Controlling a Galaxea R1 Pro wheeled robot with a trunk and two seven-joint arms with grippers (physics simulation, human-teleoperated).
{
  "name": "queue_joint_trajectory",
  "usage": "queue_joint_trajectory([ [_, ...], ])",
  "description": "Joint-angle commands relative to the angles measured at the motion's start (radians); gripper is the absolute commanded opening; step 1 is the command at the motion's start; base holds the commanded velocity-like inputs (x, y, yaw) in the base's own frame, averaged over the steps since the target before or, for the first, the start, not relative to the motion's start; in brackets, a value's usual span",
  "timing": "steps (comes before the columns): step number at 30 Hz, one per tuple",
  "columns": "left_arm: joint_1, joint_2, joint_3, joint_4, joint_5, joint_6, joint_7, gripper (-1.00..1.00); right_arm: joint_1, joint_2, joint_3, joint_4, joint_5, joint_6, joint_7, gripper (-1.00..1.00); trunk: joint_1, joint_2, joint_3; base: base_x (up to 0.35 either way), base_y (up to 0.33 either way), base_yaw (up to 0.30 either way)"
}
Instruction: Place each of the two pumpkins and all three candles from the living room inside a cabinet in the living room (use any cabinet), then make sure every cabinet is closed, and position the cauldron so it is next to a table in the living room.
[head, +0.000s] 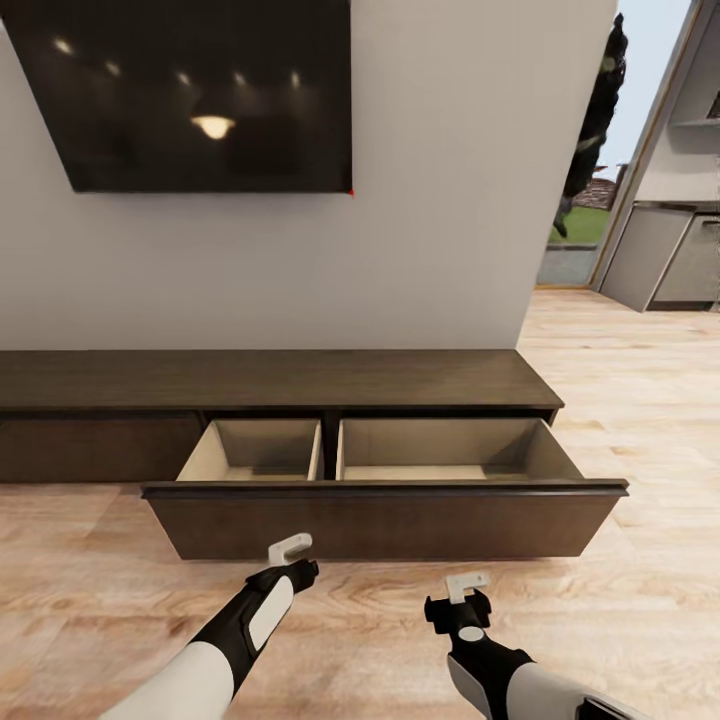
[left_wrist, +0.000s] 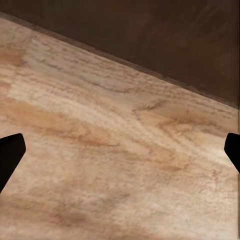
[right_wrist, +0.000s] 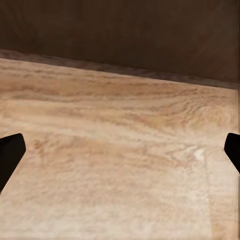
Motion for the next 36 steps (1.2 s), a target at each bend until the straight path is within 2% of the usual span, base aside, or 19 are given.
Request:
queue_joint_trajectory([
  [1, 0.000, 0.000, -0.008, 0.002, 0.010, 0.003, 0.006, 1.00, 0.000, -0.001, 0.008, -0.001, -0.014, -0.003, -0.003, 1.00, -0.001, 0.000, 0.003, 0.000, 0.000, 0.000],
  [6, 0.000, -0.004, -0.008, 0.025, 0.008, 0.003, -0.016, 1.00, 0.000, -0.004, 0.008, -0.001, -0.034, -0.003, -0.003, 1.00, -0.003, 0.001, 0.022, 0.000, 0.000, 0.000],
  [13, 0.000, -0.005, -0.007, 0.124, 0.006, 0.001, -0.040, 1.00, 0.000, -0.005, 0.009, -0.001, -0.042, -0.003, -0.003, 1.00, -0.030, 0.050, 0.044, 0.000, 0.000, 0.000],
  [16, 0.000, -0.003, -0.006, 0.172, 0.005, -0.002, -0.074, 1.00, 0.000, -0.005, 0.010, 0.000, -0.043, -0.003, -0.003, 1.00, -0.041, 0.071, 0.054, 0.000, 0.000, 0.000],
  [22, 0.000, -0.003, -0.007, 0.234, 0.005, -0.069, -0.114, 1.00, 0.008, -0.004, 0.010, 0.000, -0.044, -0.004, 0.000, 1.00, -0.064, 0.113, 0.073, 0.000, 0.000, 0.000],
  [28, 0.000, -0.003, -0.007, 0.259, 0.005, -0.094, -0.122, 1.00, 0.012, -0.003, 0.010, 0.000, -0.044, -0.005, 0.001, 1.00, -0.087, 0.155, 0.091, 0.000, 0.000, 0.000],
  [32, 0.000, -0.004, -0.007, 0.302, 0.004, -0.104, -0.154, 1.00, 0.015, -0.003, 0.011, 0.000, -0.044, -0.005, 0.003, 1.00, -0.103, 0.183, 0.104, 0.000, 0.000, 0.000],
  [36, 0.010, -0.023, -0.030, 0.324, 0.027, -0.115, -0.136, 1.00, 0.020, 0.020, 0.013, 0.022, -0.021, -0.007, 0.000, 1.00, -0.102, 0.183, 0.104, 0.000, 0.000, 0.000],
])
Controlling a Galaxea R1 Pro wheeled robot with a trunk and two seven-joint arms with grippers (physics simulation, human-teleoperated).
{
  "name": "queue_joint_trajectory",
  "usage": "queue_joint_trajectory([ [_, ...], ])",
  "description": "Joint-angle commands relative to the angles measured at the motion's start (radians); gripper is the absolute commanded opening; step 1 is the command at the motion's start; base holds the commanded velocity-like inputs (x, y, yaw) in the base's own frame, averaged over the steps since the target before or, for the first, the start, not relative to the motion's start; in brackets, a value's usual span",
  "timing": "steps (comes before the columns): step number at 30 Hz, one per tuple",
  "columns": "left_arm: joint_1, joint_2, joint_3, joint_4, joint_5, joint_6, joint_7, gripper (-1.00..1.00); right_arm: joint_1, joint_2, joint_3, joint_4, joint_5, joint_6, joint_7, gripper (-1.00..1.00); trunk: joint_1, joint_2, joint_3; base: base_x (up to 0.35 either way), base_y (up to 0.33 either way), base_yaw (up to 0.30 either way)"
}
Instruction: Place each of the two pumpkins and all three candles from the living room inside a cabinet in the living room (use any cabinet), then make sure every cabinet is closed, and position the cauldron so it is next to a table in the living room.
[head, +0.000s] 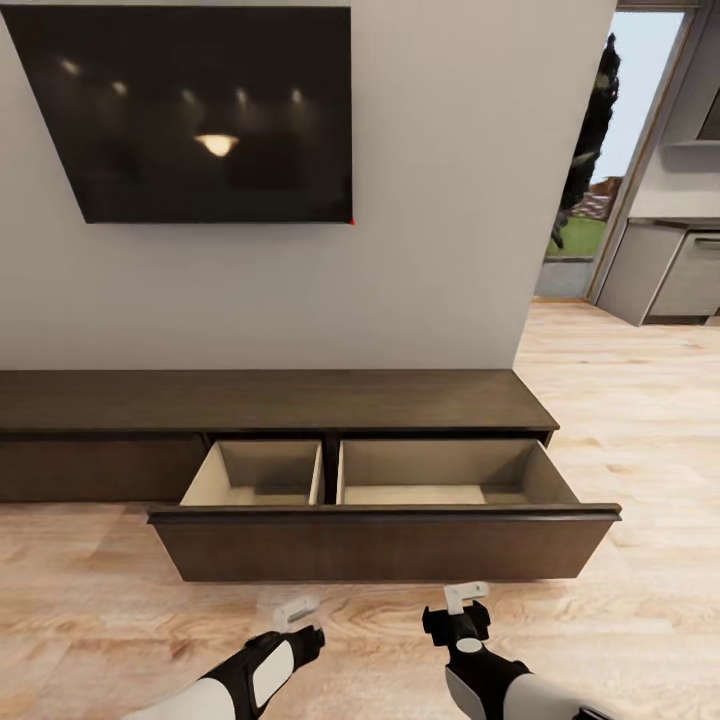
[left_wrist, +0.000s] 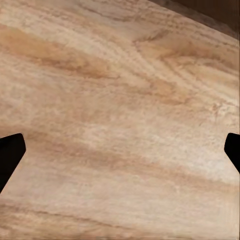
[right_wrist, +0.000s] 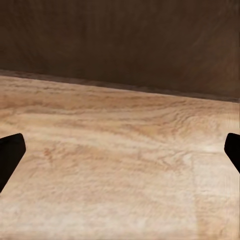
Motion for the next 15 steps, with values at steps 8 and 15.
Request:
queue_joint_trajectory([
  [8, 0.001, 0.000, -0.019, 0.042, -0.003, 0.004, -0.001, 1.00, 0.019, 0.014, 0.009, 0.000, -0.011, -0.002, -0.003, 1.00, 0.000, 0.000, -0.001, 0.000, 0.000, 0.000],
  [15, 0.001, 0.000, -0.018, 0.074, -0.005, 0.003, -0.003, 1.00, 0.029, 0.015, 0.010, 0.000, -0.011, -0.001, -0.003, 1.00, -0.023, 0.042, 0.018, 0.000, 0.000, 0.000],
])
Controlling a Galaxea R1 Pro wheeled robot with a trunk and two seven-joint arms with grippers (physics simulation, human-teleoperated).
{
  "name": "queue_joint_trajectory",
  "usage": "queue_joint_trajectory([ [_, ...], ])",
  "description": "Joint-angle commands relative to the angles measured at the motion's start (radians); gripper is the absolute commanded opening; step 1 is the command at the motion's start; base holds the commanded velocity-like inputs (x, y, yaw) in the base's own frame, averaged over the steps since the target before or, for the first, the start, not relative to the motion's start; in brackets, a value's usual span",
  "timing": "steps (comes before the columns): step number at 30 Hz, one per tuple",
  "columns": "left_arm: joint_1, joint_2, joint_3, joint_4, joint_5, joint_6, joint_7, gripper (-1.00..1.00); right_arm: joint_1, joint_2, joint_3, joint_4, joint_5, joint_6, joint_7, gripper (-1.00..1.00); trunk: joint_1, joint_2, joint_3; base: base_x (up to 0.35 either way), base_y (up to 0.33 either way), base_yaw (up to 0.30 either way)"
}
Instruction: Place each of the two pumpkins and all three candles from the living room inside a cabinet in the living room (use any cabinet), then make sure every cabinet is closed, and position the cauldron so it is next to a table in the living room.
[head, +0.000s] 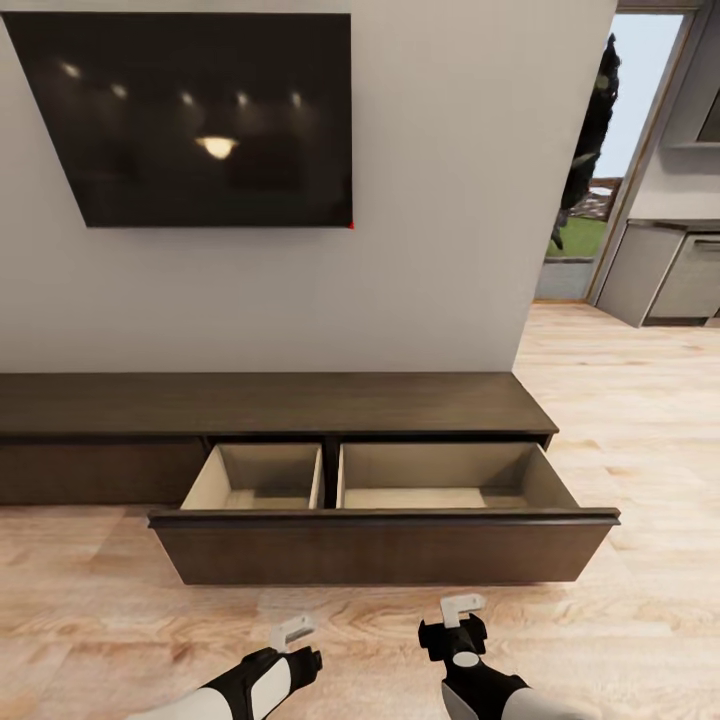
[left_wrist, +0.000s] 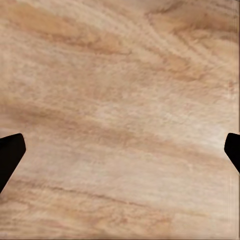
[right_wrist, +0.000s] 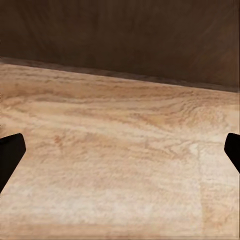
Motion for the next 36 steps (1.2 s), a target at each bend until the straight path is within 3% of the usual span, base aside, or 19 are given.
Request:
queue_joint_trajectory([
  [1, 0.000, 0.000, -0.008, -0.002, 0.009, 0.005, 0.006, 1.00, 0.000, 0.000, 0.008, -0.001, -0.010, -0.003, -0.004, 1.00, -0.004, 0.007, 0.002, 0.000, 0.000, 0.000],
  [36, 0.000, 0.006, -0.009, 0.000, 0.002, -0.004, 0.007, 1.00, 0.003, 0.001, 0.008, -0.003, -0.012, -0.002, -0.003, 1.00, -0.138, 0.252, 0.112, 0.000, 0.000, 0.000],
])
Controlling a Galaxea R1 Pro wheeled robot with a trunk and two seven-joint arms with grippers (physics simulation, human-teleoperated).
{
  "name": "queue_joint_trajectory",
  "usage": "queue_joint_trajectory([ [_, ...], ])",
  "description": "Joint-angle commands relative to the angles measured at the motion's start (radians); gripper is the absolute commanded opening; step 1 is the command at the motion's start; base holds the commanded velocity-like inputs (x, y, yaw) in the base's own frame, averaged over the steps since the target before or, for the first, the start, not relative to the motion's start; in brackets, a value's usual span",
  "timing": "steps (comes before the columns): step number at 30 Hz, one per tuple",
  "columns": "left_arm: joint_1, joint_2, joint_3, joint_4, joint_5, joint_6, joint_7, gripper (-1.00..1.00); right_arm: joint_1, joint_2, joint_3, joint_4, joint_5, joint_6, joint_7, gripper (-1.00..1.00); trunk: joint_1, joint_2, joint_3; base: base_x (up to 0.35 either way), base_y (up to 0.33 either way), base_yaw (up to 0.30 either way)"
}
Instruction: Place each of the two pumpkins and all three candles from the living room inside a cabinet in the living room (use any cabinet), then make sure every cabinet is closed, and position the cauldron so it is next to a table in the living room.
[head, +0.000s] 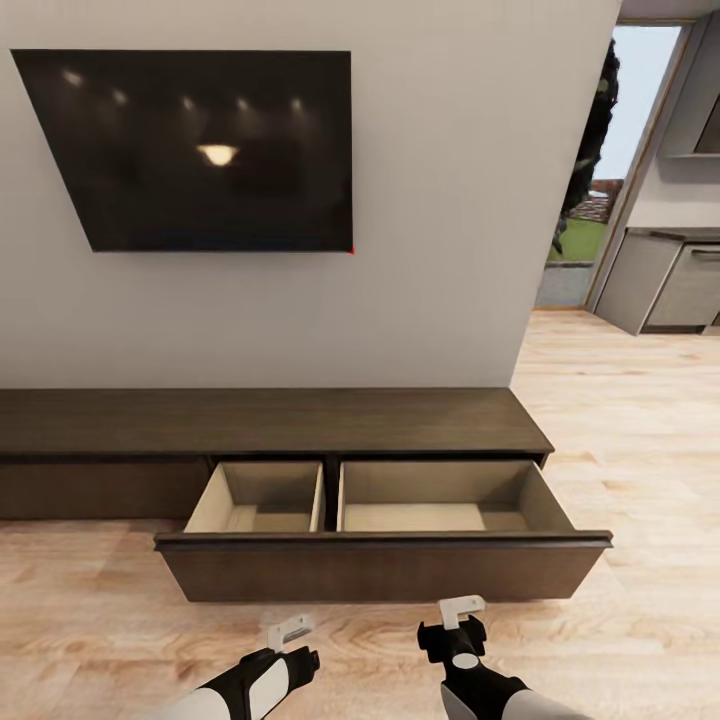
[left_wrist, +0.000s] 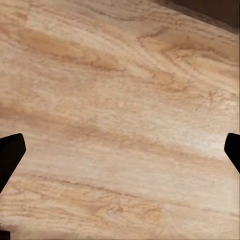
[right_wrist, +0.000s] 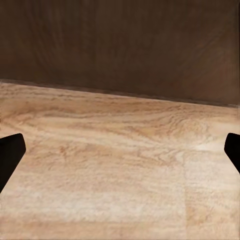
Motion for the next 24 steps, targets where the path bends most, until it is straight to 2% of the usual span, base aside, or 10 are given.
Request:
queue_joint_trajectory([
  [1, 0.000, 0.001, -0.009, -0.003, 0.008, 0.005, 0.006, 1.00, 0.000, 0.001, 0.009, -0.001, -0.010, -0.002, -0.004, 1.00, -0.004, 0.007, 0.002, 0.000, 0.000, 0.000],
  [10, 0.000, 0.001, -0.009, -0.003, 0.008, 0.005, 0.006, 1.00, 0.003, 0.008, 0.010, -0.002, -0.010, -0.002, -0.001, 1.00, -0.039, 0.070, 0.031, 0.000, 0.000, 0.081],
  [24, -0.001, 0.001, -0.009, -0.002, 0.008, 0.005, 0.006, 1.00, 0.006, 0.014, 0.011, -0.003, -0.011, -0.002, -0.001, 1.00, -0.092, 0.168, 0.074, 0.000, 0.000, 0.273],
])
